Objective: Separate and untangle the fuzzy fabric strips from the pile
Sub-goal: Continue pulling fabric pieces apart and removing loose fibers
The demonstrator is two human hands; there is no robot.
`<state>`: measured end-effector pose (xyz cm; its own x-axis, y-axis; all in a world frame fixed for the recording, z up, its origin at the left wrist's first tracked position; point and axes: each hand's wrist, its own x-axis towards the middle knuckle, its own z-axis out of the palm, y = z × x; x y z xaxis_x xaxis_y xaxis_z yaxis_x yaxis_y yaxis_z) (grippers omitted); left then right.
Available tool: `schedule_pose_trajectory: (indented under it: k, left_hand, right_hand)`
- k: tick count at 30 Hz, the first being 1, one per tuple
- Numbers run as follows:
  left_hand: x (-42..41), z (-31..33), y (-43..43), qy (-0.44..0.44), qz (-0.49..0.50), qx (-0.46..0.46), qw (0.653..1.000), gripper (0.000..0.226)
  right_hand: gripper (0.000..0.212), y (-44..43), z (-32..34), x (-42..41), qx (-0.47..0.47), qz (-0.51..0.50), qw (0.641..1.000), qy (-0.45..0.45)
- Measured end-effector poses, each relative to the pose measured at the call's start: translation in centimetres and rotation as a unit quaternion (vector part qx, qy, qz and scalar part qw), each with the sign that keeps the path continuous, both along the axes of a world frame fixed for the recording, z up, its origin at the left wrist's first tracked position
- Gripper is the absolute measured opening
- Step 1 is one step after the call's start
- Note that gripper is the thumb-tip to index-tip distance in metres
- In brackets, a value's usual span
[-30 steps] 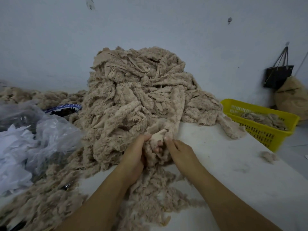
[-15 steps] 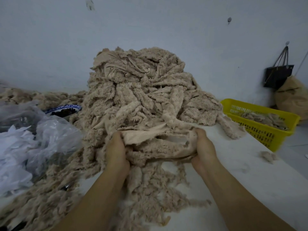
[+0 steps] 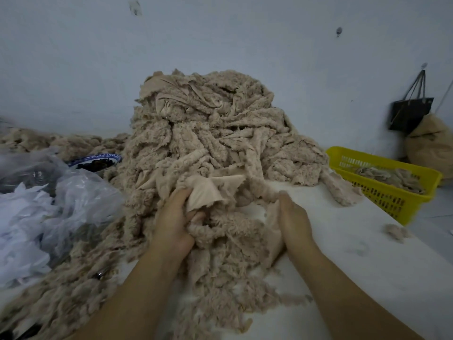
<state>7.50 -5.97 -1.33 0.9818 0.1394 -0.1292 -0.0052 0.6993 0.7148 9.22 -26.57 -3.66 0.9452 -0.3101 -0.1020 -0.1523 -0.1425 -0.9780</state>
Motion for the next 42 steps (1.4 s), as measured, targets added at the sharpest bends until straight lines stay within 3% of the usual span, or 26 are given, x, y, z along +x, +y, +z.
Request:
schedule_pose_trajectory:
  k: [3, 6, 7, 10, 12, 15, 17, 20, 25, 33, 35, 36, 38, 40, 41, 42]
  left_hand:
    - [-0.3, 0.0, -0.5, -0.016, -0.041, 0.004, 0.999, 0.011]
    - [-0.6, 0.0, -1.1, -0.059, -0.087, 0.017, 0.994, 0.023]
    - [-0.8, 0.0, -1.3, -0.073, -0.104, 0.028, 0.992, 0.029]
    - [-1.2, -0.1, -2.0, -0.103, -0.158, 0.072, 0.979, 0.049]
    - [-1.5, -0.3, -2.5, -0.115, -0.184, 0.109, 0.97, 0.052]
    - [-1.9, -0.6, -3.0, -0.123, -0.197, 0.171, 0.957, 0.035]
    - [-2.0, -0.8, -3.0, -0.117, -0.208, 0.212, 0.948, 0.022]
    - [-2.2, -0.9, -3.2, -0.115, -0.226, 0.251, 0.934, 0.021]
    - [-2.5, -0.8, -3.2, -0.115, -0.249, 0.25, 0.929, 0.02]
    - [-3.3, -0.3, -3.3, -0.14, -0.344, 0.297, 0.879, 0.025]
    - [-3.1, -0.1, -2.8, -0.126, -0.324, 0.287, 0.892, 0.018]
    - [-2.8, 0.1, -2.3, -0.108, -0.285, 0.26, 0.916, 0.016]
    - [-1.6, 0.2, -0.7, -0.065, -0.147, 0.142, 0.977, 0.02]
    - [-0.3, 0.2, 0.7, -0.033, -0.016, 0.041, 0.998, 0.014]
    - [0.2, -0.1, 0.8, -0.02, 0.022, 0.068, 0.997, 0.012]
    - [0.4, -0.4, 0.6, 0.003, 0.051, 0.16, 0.986, 0.013]
  right_hand:
    - [0.034, 0.2, -0.5, -0.3, -0.144, -0.026, 0.983, -0.112]
    - [0.006, 0.6, 0.1, -1.1, -0.123, -0.032, 0.961, -0.245]
    - [0.016, 0.8, 0.1, -1.3, -0.103, -0.006, 0.957, -0.271]
    - [0.062, 2.1, 0.0, -2.2, -0.049, 0.156, 0.968, -0.192]
    - [0.077, 3.0, -0.4, -2.2, 0.058, 0.245, 0.962, -0.103]
    - [0.049, 2.7, 0.1, -1.8, 0.266, 0.254, 0.926, -0.084]
    - [0.034, 1.9, 0.6, -1.5, 0.336, 0.228, 0.911, -0.076]
    - [0.029, 0.9, 0.9, -0.9, 0.404, 0.186, 0.894, -0.051]
    - [0.017, 0.6, 1.4, -0.7, 0.458, 0.11, 0.882, -0.011]
    - [0.028, 0.0, 0.9, -0.4, 0.448, 0.045, 0.893, 0.02]
    - [0.015, -0.6, 0.8, -0.1, 0.467, 0.014, 0.884, 0.024]
    - [0.016, -1.1, 0.9, 0.0, 0.493, -0.009, 0.87, 0.013]
    - [0.024, -2.4, 1.0, 0.5, 0.538, -0.063, 0.84, -0.031]
    - [0.03, -2.8, 1.2, 0.5, 0.536, -0.061, 0.84, -0.063]
    - [0.032, -2.4, 1.1, 0.4, 0.53, -0.035, 0.845, -0.068]
    - [0.035, -1.8, 1.1, 0.2, 0.524, 0.0, 0.849, -0.066]
